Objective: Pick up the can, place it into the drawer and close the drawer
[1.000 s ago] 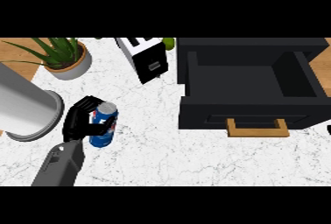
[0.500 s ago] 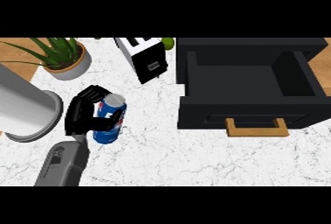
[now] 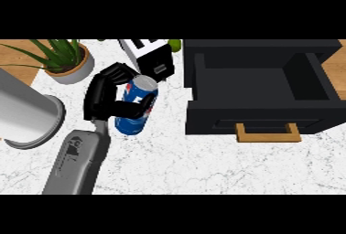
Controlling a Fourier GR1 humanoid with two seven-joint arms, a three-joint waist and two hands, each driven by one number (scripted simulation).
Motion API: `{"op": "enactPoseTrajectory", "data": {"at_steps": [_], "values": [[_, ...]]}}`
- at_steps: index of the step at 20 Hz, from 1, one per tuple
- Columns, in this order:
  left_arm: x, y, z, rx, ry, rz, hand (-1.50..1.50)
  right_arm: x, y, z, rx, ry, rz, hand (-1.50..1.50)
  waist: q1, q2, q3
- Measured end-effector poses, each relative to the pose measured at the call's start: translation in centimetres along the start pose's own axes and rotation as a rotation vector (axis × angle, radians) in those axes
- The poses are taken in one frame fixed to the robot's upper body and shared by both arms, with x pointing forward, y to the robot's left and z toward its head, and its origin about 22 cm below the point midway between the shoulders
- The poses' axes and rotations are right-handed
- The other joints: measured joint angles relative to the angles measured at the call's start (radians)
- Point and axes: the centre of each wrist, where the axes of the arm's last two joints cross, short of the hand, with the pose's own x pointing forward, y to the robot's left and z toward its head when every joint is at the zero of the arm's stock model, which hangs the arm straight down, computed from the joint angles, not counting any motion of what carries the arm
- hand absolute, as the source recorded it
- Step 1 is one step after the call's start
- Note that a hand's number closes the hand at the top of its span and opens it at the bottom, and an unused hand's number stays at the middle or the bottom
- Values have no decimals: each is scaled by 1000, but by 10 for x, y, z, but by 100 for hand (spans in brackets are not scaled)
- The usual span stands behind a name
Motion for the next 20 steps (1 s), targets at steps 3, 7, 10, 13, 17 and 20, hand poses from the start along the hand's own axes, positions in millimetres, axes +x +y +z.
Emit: {"op": "enactPoseTrajectory", "data": {"at_steps": [3,7,10,13,17,20], "values": [[29,-23,-12,-30,-3,3,150,-8,1,2,2,1,-7,-150,-2,0,0],[59,-53,-30,-59,-23,-14,150,-7,4,0,-5,-4,-3,-150,-6,1,0],[80,-77,-39,-67,-44,-30,150,-5,2,-2,-5,-10,4,-150,-9,1,0],[98,-98,-48,-72,-54,-40,150,-3,2,-1,-6,-6,7,-150,-11,1,0],[123,-121,-66,-80,-58,-50,150,-3,-1,-1,-5,-7,4,-150,-16,3,0],[130,-136,-75,-85,-60,-59,150,-1,1,-4,4,-3,4,-150,-19,4,0]]}}
